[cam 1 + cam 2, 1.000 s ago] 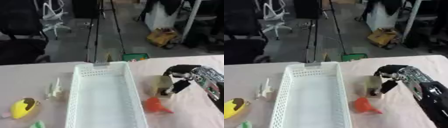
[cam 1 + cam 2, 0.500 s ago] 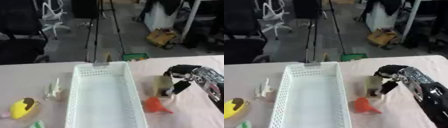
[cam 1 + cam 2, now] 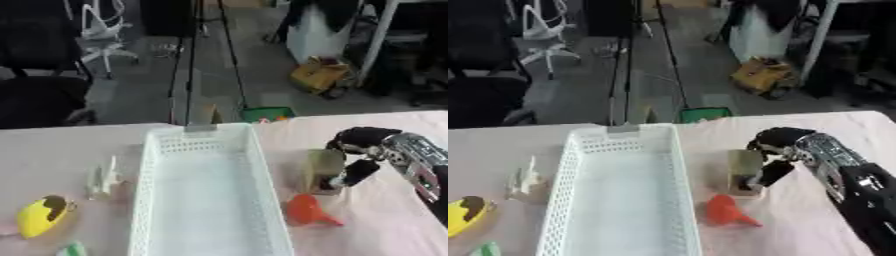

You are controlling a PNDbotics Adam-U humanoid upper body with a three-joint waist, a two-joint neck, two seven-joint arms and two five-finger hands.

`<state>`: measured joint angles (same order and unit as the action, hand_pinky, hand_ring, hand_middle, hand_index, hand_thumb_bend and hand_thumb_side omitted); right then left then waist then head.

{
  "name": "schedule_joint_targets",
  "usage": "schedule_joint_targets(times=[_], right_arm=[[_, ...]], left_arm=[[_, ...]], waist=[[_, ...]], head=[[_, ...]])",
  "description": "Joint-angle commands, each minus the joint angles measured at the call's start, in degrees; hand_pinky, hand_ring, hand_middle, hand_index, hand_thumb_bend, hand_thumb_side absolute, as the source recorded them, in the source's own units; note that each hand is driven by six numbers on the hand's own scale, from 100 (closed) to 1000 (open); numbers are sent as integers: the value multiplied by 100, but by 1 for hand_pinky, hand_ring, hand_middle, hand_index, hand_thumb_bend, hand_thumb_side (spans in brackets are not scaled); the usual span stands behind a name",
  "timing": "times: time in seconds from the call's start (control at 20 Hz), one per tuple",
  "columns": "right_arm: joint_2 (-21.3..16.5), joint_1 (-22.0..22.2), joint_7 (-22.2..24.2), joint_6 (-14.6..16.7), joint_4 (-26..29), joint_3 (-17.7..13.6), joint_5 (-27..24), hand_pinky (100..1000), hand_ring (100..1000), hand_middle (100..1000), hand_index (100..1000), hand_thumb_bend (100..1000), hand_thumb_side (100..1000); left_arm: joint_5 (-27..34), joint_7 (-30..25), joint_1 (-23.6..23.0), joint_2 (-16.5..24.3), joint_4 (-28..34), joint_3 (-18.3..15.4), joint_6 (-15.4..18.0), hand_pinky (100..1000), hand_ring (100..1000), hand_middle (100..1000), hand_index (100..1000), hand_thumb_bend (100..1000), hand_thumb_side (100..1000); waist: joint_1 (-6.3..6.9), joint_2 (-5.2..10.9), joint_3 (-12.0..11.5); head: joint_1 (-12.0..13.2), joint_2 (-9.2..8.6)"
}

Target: Pick up objects on the table and place them in the box.

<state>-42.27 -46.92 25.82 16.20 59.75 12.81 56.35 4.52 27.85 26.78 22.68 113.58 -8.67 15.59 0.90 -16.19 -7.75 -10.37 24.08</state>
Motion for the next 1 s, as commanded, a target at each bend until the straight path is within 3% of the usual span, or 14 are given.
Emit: schedule_joint_targets(times=[0.05, 1.0], right_arm=[[-271, -149, -49, -19, 171, -21, 54, 923, 911, 473, 627, 464, 731], [-381, -403, -65, -108, 661, 57, -280, 925, 900, 416, 570, 408, 751]], left_arm=[[-13, 20, 67, 92, 101, -37, 5, 856, 954, 890, 905, 177, 1000], [-29, 9, 28, 138, 101, -37, -1, 857, 954, 891, 906, 184, 1000]], waist=[[-14, 163, 14], [-81, 313, 115]], head=[[-1, 12], [76, 110]])
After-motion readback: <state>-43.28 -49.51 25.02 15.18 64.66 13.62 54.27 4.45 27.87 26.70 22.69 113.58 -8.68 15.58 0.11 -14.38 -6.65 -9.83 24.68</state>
